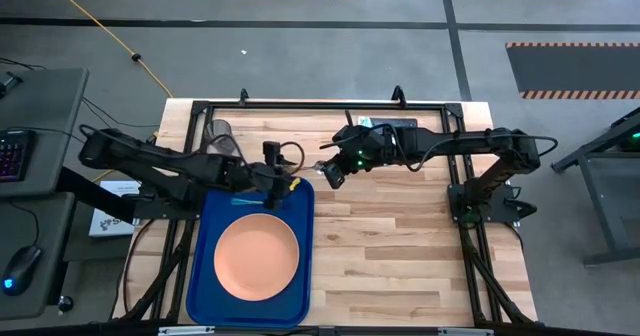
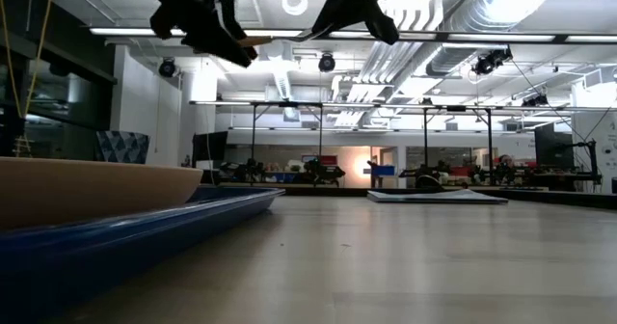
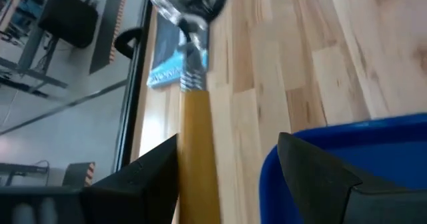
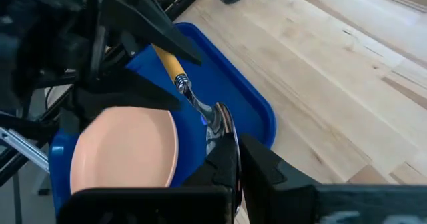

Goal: Pick and place plate/cup/fork/spoon on tray
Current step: Put the yellow spoon on the blue tray to the left of the blue fork

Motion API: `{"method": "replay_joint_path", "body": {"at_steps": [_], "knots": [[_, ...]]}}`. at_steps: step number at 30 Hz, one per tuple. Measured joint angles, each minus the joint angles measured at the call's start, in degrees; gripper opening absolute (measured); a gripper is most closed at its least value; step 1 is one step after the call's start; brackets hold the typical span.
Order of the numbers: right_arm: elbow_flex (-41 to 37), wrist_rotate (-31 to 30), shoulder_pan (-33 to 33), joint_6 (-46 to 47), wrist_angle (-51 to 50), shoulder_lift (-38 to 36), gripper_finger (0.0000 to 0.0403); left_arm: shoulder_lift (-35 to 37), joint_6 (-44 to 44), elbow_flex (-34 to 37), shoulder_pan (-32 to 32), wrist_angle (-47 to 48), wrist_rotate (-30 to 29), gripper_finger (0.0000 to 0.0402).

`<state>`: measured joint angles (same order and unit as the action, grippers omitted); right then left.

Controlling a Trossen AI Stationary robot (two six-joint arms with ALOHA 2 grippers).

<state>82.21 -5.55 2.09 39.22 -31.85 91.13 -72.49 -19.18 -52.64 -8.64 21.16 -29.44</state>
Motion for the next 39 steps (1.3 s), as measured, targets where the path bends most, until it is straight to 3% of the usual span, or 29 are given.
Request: {"method": "replay_joint_path", "body": {"at_steps": [10,22,34,39], "knots": [[0.00,-0.06,0.00,0.85,-0.44,0.00,0.0000,-1.80,0.44,0.04,0.00,-0.01,-4.33,0.0218],[0.00,-2.44,-0.06,1.03,-2.74,0.07,0.0000,-0.52,1.10,0.00,0.00,-0.09,-4.52,0.0061],[0.00,-2.46,-0.02,1.31,-2.14,0.07,0.0003,-0.56,1.43,0.00,0.00,0.35,-4.47,0.0056],[0.00,-3.03,0.04,1.37,-1.37,-0.02,0.0056,0.83,2.26,0.13,-0.05,5.25,-3.65,0.0056]]}}
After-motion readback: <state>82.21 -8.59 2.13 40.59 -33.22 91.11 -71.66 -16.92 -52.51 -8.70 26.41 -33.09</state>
